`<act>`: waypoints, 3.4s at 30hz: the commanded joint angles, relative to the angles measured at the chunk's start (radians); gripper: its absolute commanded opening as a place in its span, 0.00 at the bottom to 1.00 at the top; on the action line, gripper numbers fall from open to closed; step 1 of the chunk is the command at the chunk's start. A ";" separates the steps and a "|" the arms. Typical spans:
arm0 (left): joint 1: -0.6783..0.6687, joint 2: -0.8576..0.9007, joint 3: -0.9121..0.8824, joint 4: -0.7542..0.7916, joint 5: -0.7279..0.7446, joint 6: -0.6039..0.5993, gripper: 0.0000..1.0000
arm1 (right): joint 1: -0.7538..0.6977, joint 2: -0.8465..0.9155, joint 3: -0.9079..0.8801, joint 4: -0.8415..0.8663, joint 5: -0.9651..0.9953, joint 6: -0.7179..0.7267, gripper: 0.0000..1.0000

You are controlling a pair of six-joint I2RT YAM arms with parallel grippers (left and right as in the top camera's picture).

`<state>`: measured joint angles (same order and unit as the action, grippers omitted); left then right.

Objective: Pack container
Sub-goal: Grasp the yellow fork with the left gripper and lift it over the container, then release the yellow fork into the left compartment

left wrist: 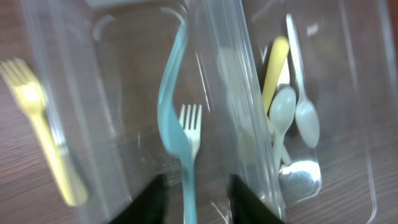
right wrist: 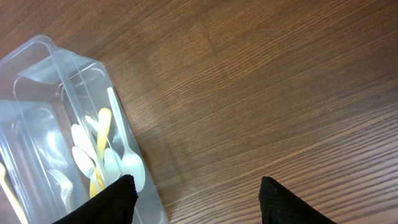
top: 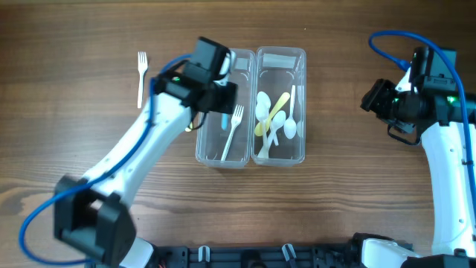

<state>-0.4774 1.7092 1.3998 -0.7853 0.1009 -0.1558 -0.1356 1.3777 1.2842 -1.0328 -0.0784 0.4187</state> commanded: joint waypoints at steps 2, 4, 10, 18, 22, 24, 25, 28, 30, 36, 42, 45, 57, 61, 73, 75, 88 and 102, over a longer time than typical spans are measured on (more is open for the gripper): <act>0.002 -0.014 0.028 -0.045 0.055 -0.033 0.75 | -0.002 0.010 -0.004 0.000 -0.009 0.002 0.63; 0.025 -0.048 0.057 -0.085 0.043 -0.032 0.86 | -0.002 0.010 -0.004 0.000 -0.008 0.002 0.63; 0.174 -0.113 0.072 -0.111 -0.098 -0.032 0.99 | -0.002 0.010 -0.004 0.001 -0.009 0.003 0.63; 0.334 0.086 0.072 -0.073 -0.101 -0.032 0.99 | -0.002 0.010 -0.004 -0.001 -0.009 0.003 0.63; 0.345 0.220 0.072 -0.040 -0.087 0.020 0.99 | -0.002 0.010 -0.004 -0.008 -0.009 0.003 0.63; 0.345 0.279 0.072 -0.029 -0.087 0.021 0.99 | -0.002 0.010 -0.004 -0.008 -0.009 0.003 0.63; 0.345 0.299 0.072 -0.027 -0.087 0.021 0.98 | -0.002 0.010 -0.004 -0.008 -0.009 0.003 0.63; 0.342 0.357 0.072 -0.018 -0.084 0.021 0.96 | -0.002 0.010 -0.004 -0.008 -0.009 0.003 0.63; 0.342 0.362 0.072 -0.015 -0.084 0.021 0.96 | -0.002 0.010 -0.004 -0.008 -0.010 0.004 0.63; 0.341 0.373 0.072 0.003 -0.084 0.050 0.86 | -0.002 0.010 -0.004 -0.008 -0.018 0.011 0.63; 0.328 0.415 0.072 0.005 -0.092 0.105 0.78 | -0.002 0.010 -0.004 -0.008 -0.020 0.010 0.62; 0.321 0.429 0.072 0.003 -0.091 0.108 0.76 | -0.002 0.010 -0.004 -0.008 -0.020 0.010 0.61; 0.291 0.431 0.072 -0.012 -0.099 0.096 0.04 | -0.002 0.010 -0.004 -0.020 -0.020 0.003 0.58; 0.292 0.430 0.072 -0.040 -0.099 0.096 0.04 | -0.002 0.010 -0.004 -0.020 -0.020 0.003 0.58; 0.217 0.170 0.281 -0.315 -0.042 0.096 0.04 | -0.002 0.010 -0.004 -0.014 -0.020 0.003 0.57; 0.183 0.116 0.282 -0.301 -0.042 0.094 0.04 | -0.002 0.010 -0.004 -0.014 -0.020 0.003 0.57; -0.027 0.156 0.228 -0.225 -0.079 0.004 0.19 | -0.002 0.010 -0.004 -0.007 -0.020 0.002 0.57; 0.143 0.109 0.233 -0.299 -0.386 0.040 0.79 | -0.002 0.010 -0.004 -0.003 -0.019 0.000 0.58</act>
<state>-0.4294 1.8568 1.6241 -1.0794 -0.1749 -0.1555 -0.1356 1.3777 1.2842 -1.0393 -0.0864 0.4191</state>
